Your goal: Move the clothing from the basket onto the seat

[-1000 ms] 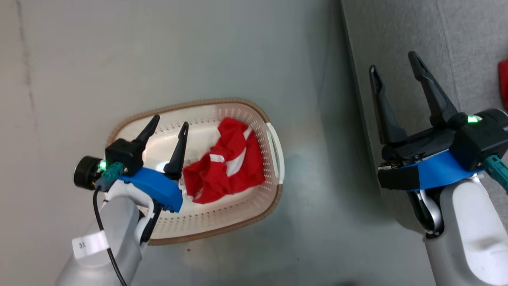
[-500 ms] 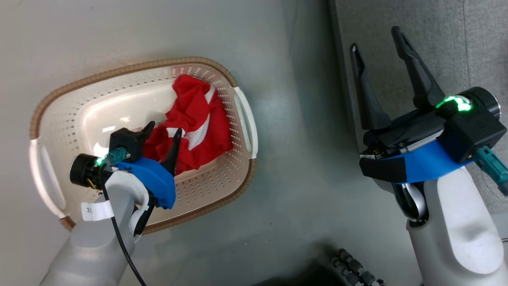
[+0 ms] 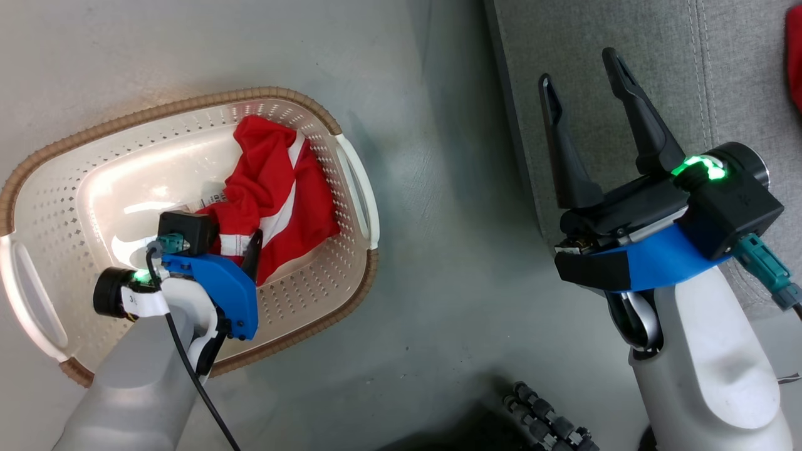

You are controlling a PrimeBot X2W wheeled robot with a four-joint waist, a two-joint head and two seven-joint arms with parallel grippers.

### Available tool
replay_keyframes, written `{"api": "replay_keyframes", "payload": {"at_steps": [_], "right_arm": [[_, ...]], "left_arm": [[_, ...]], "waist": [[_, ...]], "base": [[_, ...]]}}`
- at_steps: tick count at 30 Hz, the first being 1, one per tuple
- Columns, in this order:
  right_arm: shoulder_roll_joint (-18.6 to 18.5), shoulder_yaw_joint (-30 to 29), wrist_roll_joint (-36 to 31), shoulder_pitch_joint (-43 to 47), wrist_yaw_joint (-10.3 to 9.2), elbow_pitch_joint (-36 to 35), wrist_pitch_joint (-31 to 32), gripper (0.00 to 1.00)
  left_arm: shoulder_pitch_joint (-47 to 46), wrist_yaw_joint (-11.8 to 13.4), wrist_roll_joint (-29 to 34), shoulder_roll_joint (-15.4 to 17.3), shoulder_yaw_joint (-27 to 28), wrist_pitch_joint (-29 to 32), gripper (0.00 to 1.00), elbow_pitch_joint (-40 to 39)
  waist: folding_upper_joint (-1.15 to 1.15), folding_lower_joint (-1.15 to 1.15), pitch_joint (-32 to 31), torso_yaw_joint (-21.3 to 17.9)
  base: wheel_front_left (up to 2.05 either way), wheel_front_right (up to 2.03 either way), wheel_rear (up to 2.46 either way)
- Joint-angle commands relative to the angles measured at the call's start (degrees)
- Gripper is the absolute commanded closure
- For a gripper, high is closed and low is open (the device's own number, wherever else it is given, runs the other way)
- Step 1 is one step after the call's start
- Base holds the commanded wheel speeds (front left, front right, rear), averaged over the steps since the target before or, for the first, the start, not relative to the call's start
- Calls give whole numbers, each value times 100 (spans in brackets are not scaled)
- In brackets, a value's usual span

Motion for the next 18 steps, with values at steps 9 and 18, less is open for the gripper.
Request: {"api": "replay_keyframes", "payload": {"at_steps": [9,18], "right_arm": [[45,0,8,-135,-1,54,-73,0],[53,19,-8,-143,-1,80,-87,0]], "left_arm": [[-181,-6,-144,-60,-87,169,0,213],[-214,-6,-244,-63,-256,150,100,233]], "waist": [[0,-1,-12,28],[0,-1,-56,56]], "base": [[0,0,0],[0,0,0]]}}
